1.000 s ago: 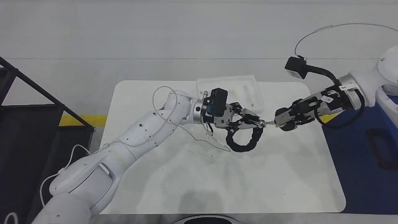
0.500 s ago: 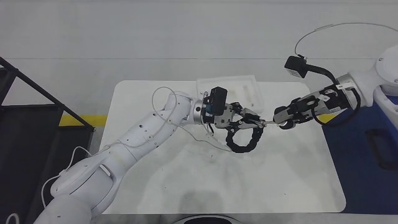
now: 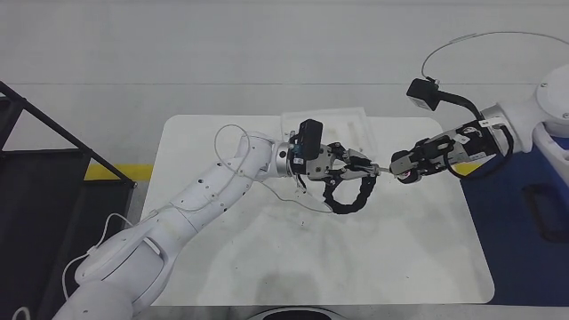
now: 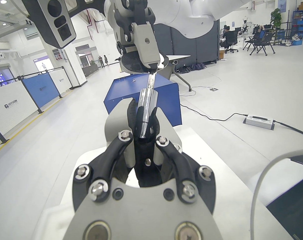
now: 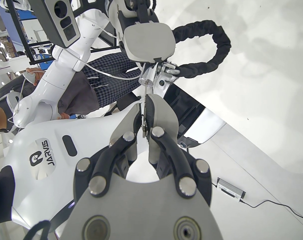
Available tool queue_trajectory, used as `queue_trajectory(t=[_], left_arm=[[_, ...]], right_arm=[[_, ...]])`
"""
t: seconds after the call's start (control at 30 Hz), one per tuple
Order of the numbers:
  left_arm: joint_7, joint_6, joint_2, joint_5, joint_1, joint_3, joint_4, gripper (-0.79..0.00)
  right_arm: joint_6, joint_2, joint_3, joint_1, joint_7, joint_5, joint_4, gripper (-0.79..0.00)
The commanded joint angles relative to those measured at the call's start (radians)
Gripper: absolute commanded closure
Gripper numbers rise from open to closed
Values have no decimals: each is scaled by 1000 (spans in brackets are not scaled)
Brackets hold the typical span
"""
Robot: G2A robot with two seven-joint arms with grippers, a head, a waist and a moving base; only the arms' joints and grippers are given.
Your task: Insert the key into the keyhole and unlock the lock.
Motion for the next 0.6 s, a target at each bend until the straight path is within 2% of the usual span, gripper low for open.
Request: queue_trajectory(t=[0.0, 0.57], left_arm=[[-8, -2, -1, -3, 2, -4, -1, 0], [-89, -23, -3, -3, 16, -44, -36, 0]], right_arm=[[2, -1, -3, 2, -2, -8, -1, 0], [22, -1, -60, 45, -22, -48, 2, 0]])
